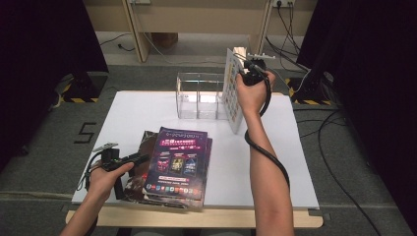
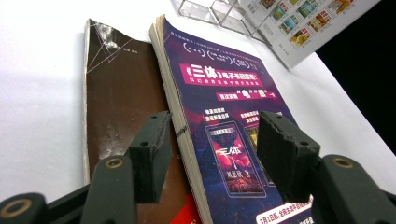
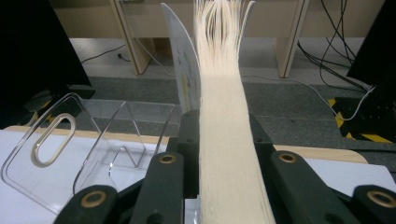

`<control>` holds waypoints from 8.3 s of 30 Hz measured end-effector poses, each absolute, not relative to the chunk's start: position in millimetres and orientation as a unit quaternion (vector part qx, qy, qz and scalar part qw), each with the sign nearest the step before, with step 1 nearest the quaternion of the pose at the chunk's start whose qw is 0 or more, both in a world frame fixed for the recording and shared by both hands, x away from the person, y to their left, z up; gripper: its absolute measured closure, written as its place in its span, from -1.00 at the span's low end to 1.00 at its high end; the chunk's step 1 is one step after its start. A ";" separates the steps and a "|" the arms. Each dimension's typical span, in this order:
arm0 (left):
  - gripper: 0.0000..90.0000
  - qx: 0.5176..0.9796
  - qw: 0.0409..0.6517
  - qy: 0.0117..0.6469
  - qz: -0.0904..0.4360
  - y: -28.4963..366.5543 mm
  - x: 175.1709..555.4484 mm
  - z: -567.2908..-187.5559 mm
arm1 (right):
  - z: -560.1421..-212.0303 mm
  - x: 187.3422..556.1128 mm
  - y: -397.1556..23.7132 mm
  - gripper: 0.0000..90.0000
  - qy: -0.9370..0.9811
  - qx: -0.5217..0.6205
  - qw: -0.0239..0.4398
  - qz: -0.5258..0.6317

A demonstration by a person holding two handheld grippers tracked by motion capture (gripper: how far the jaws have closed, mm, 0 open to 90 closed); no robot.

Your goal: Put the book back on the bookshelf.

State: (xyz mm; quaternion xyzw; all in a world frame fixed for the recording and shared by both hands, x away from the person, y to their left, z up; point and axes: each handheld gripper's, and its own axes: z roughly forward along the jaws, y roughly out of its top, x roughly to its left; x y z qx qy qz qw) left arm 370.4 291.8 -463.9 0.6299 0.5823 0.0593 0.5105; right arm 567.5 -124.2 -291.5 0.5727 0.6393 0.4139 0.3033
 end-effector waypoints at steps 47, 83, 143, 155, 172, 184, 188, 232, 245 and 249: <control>-0.02 0.634 0.511 0.577 0.058 288.5 369.0 -462.4 | -299.4 557.1 -129.2 0.50 0.669 0.566 0.279 0.393; -0.02 0.637 0.509 0.577 0.059 290.2 369.1 -464.4 | -314.2 569.3 -115.8 0.56 0.639 0.564 0.334 0.402; -0.03 0.661 0.499 0.557 0.063 271.0 372.9 -464.0 | -320.5 494.1 -137.2 0.35 0.644 0.552 0.304 0.434; -0.03 0.665 0.493 0.558 0.066 272.2 372.5 -465.2 | -325.2 480.0 -141.9 0.35 0.649 0.551 0.293 0.436; -0.03 0.668 0.484 0.560 0.071 272.6 373.7 -467.3 | -346.1 457.9 -146.2 0.34 0.673 0.549 0.253 0.426; 0.08 0.674 0.449 0.581 0.079 268.1 387.0 -478.0 | -380.5 439.6 -137.7 0.35 0.703 0.548 0.213 0.399; 0.14 0.679 0.432 0.589 0.081 266.0 394.5 -479.8 | -392.6 436.1 -134.4 0.34 0.713 0.548 0.202 0.388; 0.59 0.687 0.439 0.577 0.054 224.1 400.9 -485.8 | -456.0 464.5 -93.4 0.30 0.761 0.551 0.085 0.333; 0.83 0.679 0.465 0.568 0.035 229.9 395.7 -480.7 | -454.3 475.1 -87.7 0.30 0.762 0.552 0.080 0.328; 0.84 0.680 0.467 0.565 0.020 234.6 391.5 -480.2 | -452.9 474.9 -88.6 0.30 0.764 0.550 0.082 0.327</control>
